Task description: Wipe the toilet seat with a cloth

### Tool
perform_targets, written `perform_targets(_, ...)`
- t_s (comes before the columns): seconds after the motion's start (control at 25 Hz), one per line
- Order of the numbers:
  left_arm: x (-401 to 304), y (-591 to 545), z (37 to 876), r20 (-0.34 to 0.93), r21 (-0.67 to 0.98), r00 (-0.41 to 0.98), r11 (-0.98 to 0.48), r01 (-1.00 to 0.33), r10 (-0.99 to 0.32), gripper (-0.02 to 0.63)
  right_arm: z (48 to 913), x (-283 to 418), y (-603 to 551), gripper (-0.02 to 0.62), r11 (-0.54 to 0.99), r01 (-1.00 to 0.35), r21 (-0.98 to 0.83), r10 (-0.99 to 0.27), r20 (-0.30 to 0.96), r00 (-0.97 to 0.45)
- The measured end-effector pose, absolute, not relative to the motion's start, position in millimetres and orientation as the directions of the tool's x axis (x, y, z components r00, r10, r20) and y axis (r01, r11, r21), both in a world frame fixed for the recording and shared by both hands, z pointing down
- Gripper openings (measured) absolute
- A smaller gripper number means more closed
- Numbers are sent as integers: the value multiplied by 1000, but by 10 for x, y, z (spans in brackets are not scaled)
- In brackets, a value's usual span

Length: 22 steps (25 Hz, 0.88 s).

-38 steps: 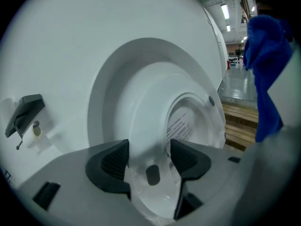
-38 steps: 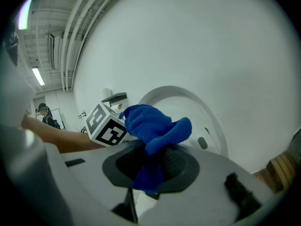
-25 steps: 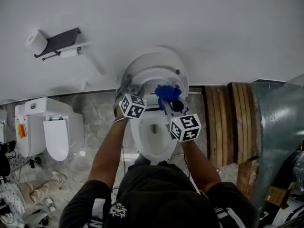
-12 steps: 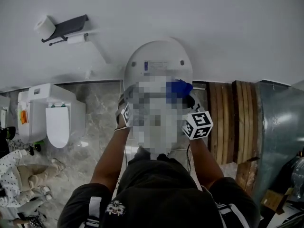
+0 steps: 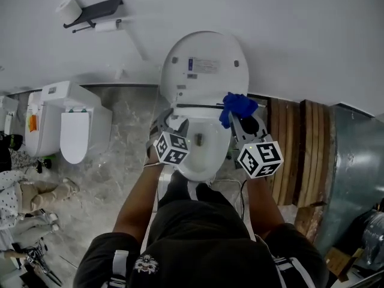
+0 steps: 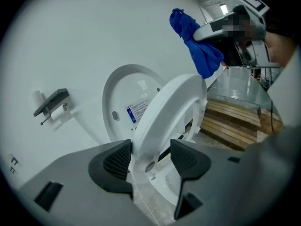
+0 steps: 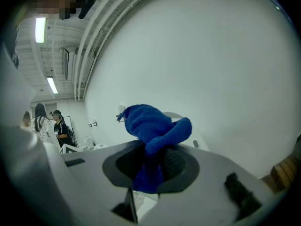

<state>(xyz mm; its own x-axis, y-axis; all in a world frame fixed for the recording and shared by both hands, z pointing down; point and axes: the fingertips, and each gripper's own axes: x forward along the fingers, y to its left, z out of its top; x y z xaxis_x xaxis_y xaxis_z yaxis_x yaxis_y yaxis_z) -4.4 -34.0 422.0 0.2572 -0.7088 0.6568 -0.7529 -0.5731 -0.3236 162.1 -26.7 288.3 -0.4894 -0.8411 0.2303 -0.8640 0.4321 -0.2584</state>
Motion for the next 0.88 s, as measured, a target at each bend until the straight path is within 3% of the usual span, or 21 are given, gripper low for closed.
perform_targets(0.88,-140,1025,4889,740,-171,346,-658,-733,-577,257,3646,1340,757,80,393,-886,-246,-781,419,-463)
